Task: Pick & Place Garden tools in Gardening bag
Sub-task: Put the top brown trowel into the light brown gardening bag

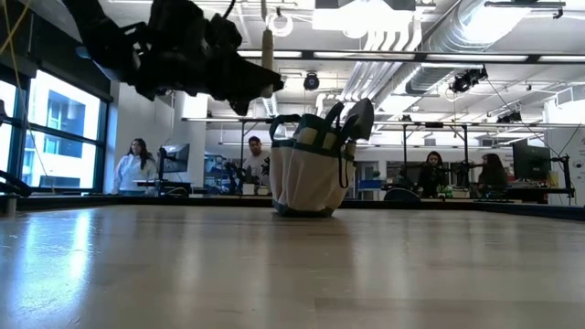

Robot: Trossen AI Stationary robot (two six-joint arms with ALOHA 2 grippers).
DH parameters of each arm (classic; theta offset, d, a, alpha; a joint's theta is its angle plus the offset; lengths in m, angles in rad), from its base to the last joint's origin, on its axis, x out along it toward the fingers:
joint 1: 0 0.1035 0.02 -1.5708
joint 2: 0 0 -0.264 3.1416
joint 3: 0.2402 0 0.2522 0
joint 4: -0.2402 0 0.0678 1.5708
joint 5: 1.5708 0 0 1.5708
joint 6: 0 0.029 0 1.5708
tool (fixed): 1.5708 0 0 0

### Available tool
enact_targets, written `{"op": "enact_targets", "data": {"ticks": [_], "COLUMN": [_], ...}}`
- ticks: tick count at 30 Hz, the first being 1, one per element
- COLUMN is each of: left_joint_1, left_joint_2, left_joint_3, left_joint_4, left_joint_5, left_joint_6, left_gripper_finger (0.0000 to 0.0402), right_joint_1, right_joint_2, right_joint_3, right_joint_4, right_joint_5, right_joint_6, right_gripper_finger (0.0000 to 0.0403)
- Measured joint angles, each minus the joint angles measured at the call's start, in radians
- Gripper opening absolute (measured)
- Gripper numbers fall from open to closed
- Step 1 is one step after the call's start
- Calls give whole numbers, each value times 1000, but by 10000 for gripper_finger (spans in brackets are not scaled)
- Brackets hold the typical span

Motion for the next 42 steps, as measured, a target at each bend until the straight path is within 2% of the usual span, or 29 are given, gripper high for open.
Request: {"op": "enact_targets", "data": {"ticks": [4,8,14,18,25,35,42], "left_joint_1": [4,57,133,152,151,150,149], "left_joint_2": [88,152,218,269,277,300,300], "left_joint_3": [51,107,124,124,124,124,124], "left_joint_4": [-9,2,-3,49,144,89,40], "left_joint_5": [0,4,7,7,2,-107,-82], "left_joint_6": [46,57,23,10,10,35,21], "left_gripper_finger": [63,63,63,63,63,63,63], "right_joint_1": [-24,-42,-42,-42,-56,-60,-69], "right_joint_2": [0,0,0,0,0,0,0], "right_joint_3": [0,0,0,0,0,0,0], "right_joint_4": [0,0,0,-1,-3,-17,-17], "right_joint_5": [-14,-16,-17,-17,-17,-12,-19], "right_joint_6": [1,25,43,33,16,16,19], "right_gripper_finger": [138,138,138,138,138,138,138]}}
